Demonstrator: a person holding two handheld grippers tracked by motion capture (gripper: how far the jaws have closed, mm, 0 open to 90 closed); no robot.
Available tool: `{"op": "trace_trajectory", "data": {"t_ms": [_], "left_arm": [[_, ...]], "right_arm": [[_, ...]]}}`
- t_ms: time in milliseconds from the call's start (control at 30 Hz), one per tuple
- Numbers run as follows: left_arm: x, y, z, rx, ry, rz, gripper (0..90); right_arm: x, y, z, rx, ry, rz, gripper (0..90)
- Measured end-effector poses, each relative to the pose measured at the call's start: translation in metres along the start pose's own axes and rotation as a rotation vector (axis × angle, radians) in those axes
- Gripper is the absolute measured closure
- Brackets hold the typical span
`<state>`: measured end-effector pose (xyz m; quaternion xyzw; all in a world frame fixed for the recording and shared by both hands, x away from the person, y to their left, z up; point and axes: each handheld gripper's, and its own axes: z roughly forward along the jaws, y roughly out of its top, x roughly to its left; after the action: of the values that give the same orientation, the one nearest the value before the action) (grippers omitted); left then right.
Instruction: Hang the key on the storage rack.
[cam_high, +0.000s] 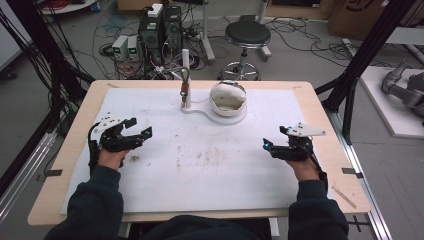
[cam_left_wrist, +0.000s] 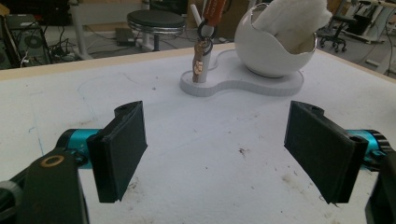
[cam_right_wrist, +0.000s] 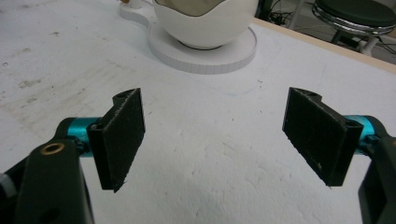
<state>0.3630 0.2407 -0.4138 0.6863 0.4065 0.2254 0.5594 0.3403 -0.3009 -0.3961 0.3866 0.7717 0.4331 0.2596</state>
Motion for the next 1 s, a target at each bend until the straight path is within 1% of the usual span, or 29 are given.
{"op": "trace_trajectory", "data": {"t_ms": [33, 67, 100, 133, 167, 200, 367, 400, 433, 533, 567, 667, 1000], "left_arm": [[0.0, 0.0, 0.001, -0.002, 0.002, -0.002, 20.7], [0.0, 0.0, 0.001, -0.001, 0.0, -0.001, 20.7], [0.0, 0.0, 0.002, 0.0, -0.002, 0.0, 20.7], [-0.001, 0.001, 0.002, -0.002, -0.002, -0.001, 20.7], [-0.001, 0.001, 0.003, -0.001, -0.003, 0.002, 20.7], [-0.001, 0.001, 0.003, 0.002, -0.006, 0.007, 20.7], [-0.002, 0.001, 0.003, 0.002, -0.009, 0.01, 20.8], [-0.002, 0.001, 0.003, 0.002, -0.009, 0.01, 20.8], [-0.003, 0.002, 0.003, 0.001, -0.009, 0.011, 20.8], [-0.003, 0.002, 0.003, -0.001, -0.014, 0.016, 20.8], [-0.004, 0.002, 0.003, -0.003, -0.014, 0.015, 20.8], [-0.005, 0.003, 0.001, 0.001, -0.014, 0.021, 20.8], [-0.008, 0.003, 0.0, 0.003, -0.023, 0.028, 20.8]], "right_arm": [[-0.001, -0.005, -0.007, -0.008, -0.008, 0.009, 21.4], [-0.001, -0.005, -0.007, -0.008, -0.008, 0.009, 21.4], [-0.004, -0.01, -0.014, -0.015, -0.021, 0.015, 21.4], [-0.004, -0.01, -0.014, -0.015, -0.021, 0.015, 21.4], [-0.007, -0.015, -0.018, -0.015, -0.037, 0.026, 21.4], [-0.007, -0.015, -0.018, -0.015, -0.037, 0.026, 21.4], [-0.018, -0.021, -0.021, -0.023, -0.075, 0.067, 21.5], [-0.018, -0.021, -0.021, -0.023, -0.075, 0.067, 21.5], [-0.018, -0.021, -0.022, -0.029, -0.09, 0.067, 21.4], [-0.019, -0.021, -0.023, -0.032, -0.095, 0.07, 21.4], [-0.02, -0.021, -0.023, -0.036, -0.102, 0.079, 21.5], [-0.021, -0.022, -0.023, -0.033, -0.104, 0.079, 21.5], [-0.018, -0.021, -0.019, -0.021, -0.093, 0.076, 21.5]]}}
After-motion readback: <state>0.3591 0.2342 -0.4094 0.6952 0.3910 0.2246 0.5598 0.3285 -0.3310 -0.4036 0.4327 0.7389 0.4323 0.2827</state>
